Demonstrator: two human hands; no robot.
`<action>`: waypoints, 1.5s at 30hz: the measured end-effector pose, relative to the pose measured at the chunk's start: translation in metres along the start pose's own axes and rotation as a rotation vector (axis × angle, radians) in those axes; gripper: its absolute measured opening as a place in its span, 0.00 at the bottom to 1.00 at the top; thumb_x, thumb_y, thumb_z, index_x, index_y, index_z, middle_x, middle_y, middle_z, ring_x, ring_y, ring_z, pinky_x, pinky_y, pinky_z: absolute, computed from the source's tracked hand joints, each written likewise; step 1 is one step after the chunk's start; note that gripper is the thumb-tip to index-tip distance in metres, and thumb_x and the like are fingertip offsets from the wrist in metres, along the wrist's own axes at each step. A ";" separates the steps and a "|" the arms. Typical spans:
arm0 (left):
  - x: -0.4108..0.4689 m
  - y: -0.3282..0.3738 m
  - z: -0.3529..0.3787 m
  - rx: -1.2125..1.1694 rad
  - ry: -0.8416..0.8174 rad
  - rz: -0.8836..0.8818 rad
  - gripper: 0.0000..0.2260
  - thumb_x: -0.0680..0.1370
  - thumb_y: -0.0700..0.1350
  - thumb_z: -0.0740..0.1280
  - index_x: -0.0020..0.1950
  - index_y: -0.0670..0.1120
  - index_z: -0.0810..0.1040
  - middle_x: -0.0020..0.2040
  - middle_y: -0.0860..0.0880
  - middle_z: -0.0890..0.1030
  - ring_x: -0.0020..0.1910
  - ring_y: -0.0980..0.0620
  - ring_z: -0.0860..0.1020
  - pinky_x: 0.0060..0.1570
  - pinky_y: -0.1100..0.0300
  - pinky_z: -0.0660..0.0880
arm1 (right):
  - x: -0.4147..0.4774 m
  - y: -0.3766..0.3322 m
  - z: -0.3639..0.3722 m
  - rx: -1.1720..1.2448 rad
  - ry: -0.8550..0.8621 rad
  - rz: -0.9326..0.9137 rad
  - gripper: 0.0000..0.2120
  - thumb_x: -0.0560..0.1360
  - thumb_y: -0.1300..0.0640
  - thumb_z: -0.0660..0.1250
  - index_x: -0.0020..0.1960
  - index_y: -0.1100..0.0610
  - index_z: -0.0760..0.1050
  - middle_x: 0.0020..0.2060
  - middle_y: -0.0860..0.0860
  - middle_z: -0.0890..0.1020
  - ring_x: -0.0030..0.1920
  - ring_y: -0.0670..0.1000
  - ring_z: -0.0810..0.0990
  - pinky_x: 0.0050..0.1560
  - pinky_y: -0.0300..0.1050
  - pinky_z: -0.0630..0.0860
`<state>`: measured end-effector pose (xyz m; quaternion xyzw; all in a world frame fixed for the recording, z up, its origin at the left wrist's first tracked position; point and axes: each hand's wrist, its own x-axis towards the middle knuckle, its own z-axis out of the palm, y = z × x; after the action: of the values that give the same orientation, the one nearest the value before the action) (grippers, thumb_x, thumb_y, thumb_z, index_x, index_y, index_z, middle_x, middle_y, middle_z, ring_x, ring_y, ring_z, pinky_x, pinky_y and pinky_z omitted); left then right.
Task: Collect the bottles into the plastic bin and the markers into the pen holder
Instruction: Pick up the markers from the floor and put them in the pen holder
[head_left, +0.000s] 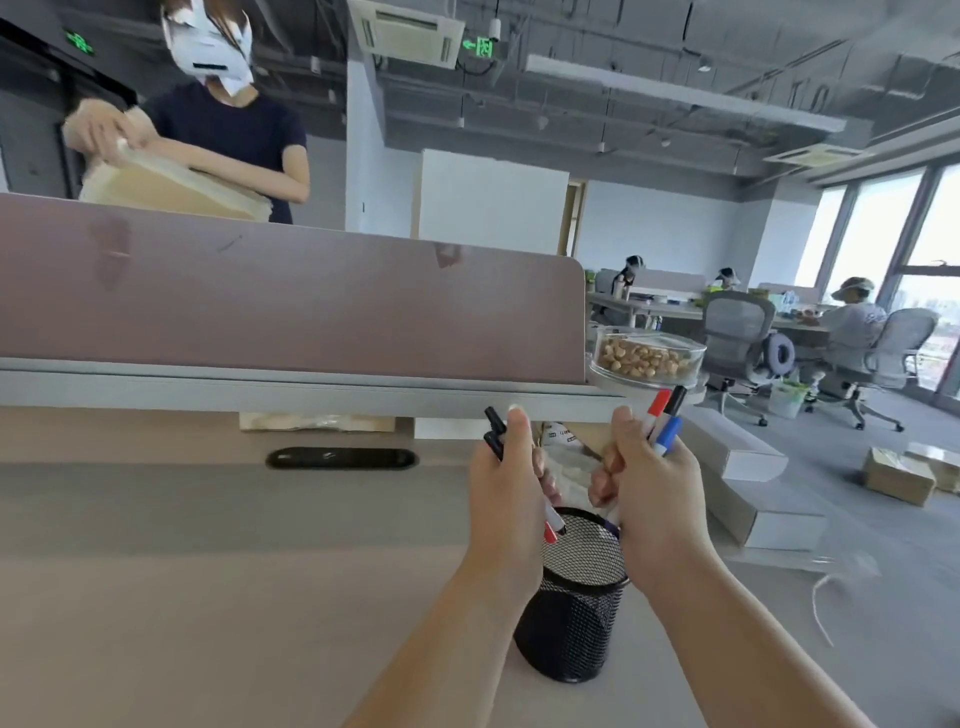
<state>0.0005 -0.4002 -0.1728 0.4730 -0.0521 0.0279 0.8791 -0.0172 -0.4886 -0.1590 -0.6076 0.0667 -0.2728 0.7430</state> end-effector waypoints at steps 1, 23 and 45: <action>0.004 -0.003 0.001 0.045 -0.009 0.011 0.22 0.81 0.54 0.59 0.30 0.45 0.64 0.20 0.54 0.65 0.18 0.56 0.64 0.22 0.64 0.63 | 0.004 0.006 0.001 -0.004 -0.003 0.009 0.17 0.78 0.52 0.65 0.33 0.54 0.66 0.22 0.48 0.68 0.24 0.49 0.65 0.25 0.43 0.64; 0.004 -0.006 0.003 0.300 -0.045 0.163 0.10 0.82 0.45 0.60 0.45 0.52 0.78 0.34 0.49 0.80 0.40 0.49 0.81 0.39 0.58 0.78 | 0.011 0.011 -0.005 -0.056 -0.084 0.097 0.12 0.81 0.56 0.61 0.41 0.59 0.78 0.25 0.50 0.81 0.29 0.52 0.77 0.39 0.52 0.75; 0.003 -0.018 0.009 0.242 -0.001 0.153 0.09 0.82 0.43 0.60 0.43 0.51 0.76 0.31 0.54 0.75 0.32 0.55 0.74 0.37 0.62 0.73 | 0.020 0.026 -0.022 0.033 -0.137 0.063 0.05 0.77 0.66 0.63 0.45 0.61 0.76 0.29 0.54 0.76 0.27 0.52 0.74 0.30 0.44 0.75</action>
<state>0.0044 -0.4176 -0.1824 0.5704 -0.0849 0.1006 0.8108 -0.0016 -0.5144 -0.1843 -0.6101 0.0302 -0.2084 0.7639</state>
